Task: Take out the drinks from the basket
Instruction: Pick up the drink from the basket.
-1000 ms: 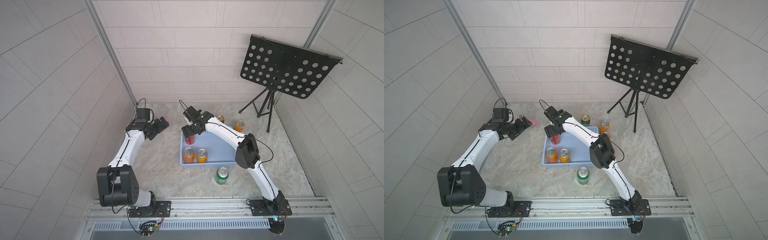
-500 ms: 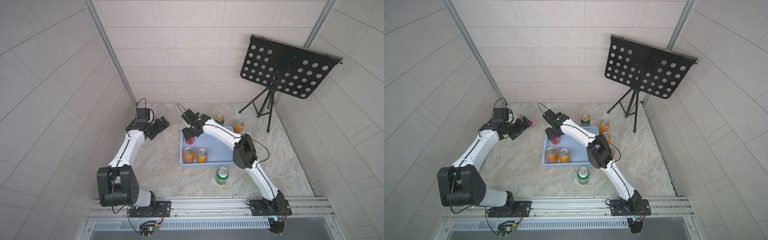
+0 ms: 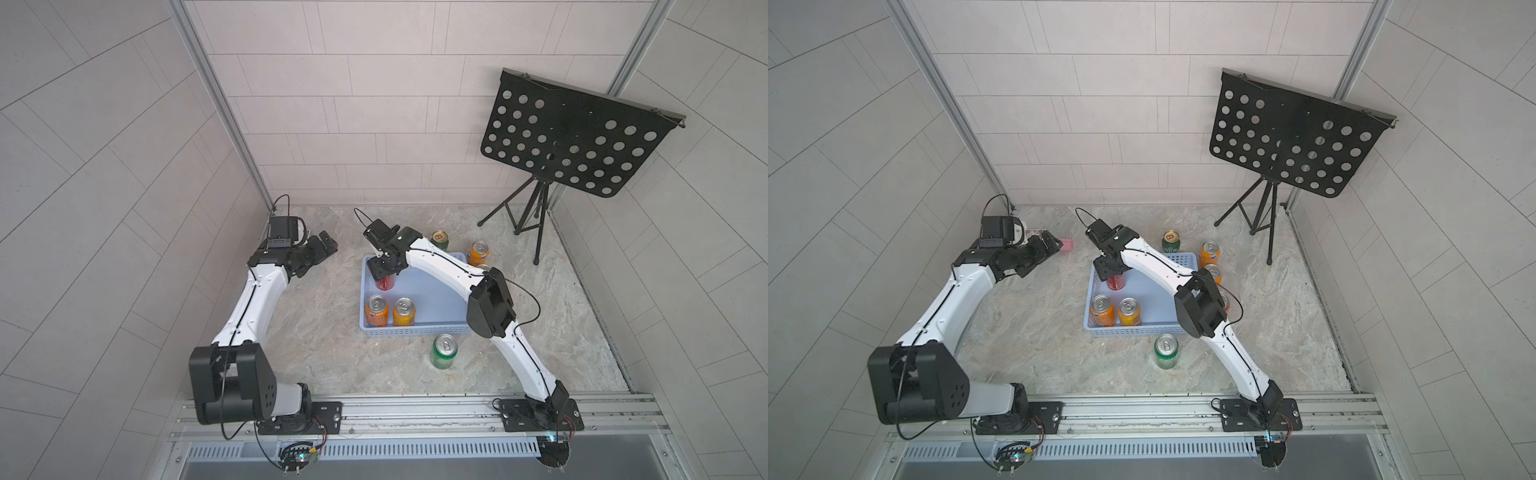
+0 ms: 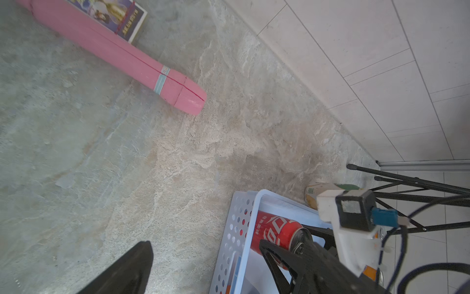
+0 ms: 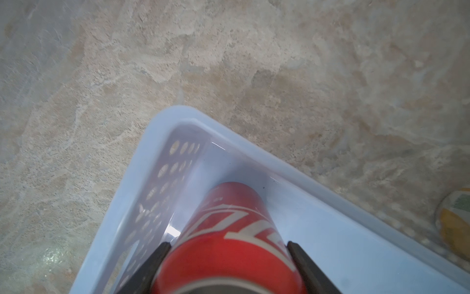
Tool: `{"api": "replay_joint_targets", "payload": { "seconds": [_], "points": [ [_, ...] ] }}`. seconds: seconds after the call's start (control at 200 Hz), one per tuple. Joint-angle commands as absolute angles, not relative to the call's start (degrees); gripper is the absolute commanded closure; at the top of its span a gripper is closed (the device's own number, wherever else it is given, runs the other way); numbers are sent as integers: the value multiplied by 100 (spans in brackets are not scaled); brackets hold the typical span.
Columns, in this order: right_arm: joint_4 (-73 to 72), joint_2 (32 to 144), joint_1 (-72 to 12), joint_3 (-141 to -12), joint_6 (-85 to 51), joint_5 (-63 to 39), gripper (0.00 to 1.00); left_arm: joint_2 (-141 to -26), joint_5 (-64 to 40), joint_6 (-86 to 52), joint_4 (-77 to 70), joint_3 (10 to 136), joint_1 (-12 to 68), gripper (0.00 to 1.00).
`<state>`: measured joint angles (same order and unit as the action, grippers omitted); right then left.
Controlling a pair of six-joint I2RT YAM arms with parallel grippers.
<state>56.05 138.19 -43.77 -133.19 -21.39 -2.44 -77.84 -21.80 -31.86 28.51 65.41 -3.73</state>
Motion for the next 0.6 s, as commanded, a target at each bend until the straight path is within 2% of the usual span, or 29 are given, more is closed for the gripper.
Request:
{"api": "replay_joint_targets", "payload": {
  "seconds": [0.0, 0.15, 0.285, 0.595],
  "points": [
    [5865, 13193, -4324, -13704, -2042, -98, 79, -7592, -2011, -3024, 2620, 6486, -350, 0],
    [5973, 12975, -4213, -13879, -2014, -158, 80, -7681, -1958, -2973, 2643, 6570, -237, 0],
    [6073, 12766, -4167, -13972, -1969, -92, 86, -7729, -1922, -2978, 2635, 6672, -87, 0],
    [6345, 12629, -3901, -14519, -1909, -224, 87, -8214, -2147, -3111, 2627, 7456, 141, 0]
  ]
}}
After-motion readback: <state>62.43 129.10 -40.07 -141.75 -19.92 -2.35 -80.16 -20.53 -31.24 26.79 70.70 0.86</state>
